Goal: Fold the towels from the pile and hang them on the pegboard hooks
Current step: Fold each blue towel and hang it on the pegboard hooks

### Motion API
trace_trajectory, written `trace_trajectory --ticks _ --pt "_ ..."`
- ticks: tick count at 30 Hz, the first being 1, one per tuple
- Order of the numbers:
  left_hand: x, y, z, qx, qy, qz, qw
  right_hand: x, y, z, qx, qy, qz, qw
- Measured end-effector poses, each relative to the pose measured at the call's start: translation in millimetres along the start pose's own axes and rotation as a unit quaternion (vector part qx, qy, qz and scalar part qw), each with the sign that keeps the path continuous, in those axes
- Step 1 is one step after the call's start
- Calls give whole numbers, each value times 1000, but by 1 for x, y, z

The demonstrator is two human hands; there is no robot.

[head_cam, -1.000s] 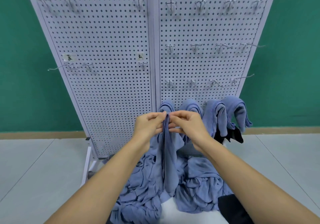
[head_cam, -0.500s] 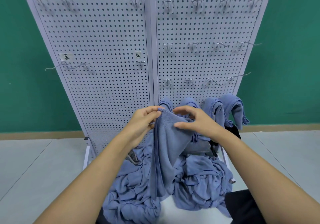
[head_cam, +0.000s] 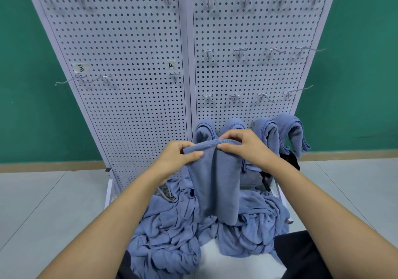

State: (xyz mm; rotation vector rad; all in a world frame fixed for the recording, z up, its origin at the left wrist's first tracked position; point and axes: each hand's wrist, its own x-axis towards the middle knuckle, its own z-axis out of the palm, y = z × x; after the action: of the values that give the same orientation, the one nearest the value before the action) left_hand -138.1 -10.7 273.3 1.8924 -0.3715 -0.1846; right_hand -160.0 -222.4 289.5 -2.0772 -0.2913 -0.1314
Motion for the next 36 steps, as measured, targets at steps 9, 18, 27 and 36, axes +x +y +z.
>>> trace_trajectory --ticks 9,18,27,36 --pt "6 -1 22 -14 118 -2 993 0 -1 12 -4 73 149 986" --pt "1 6 29 -27 141 33 989 -3 -18 23 365 2 210 907" --pt "-5 15 20 -31 55 44 997 -4 -18 8 356 16 188 915" --pt "5 20 11 -124 14 49 991 0 -5 1 35 -33 51 998"
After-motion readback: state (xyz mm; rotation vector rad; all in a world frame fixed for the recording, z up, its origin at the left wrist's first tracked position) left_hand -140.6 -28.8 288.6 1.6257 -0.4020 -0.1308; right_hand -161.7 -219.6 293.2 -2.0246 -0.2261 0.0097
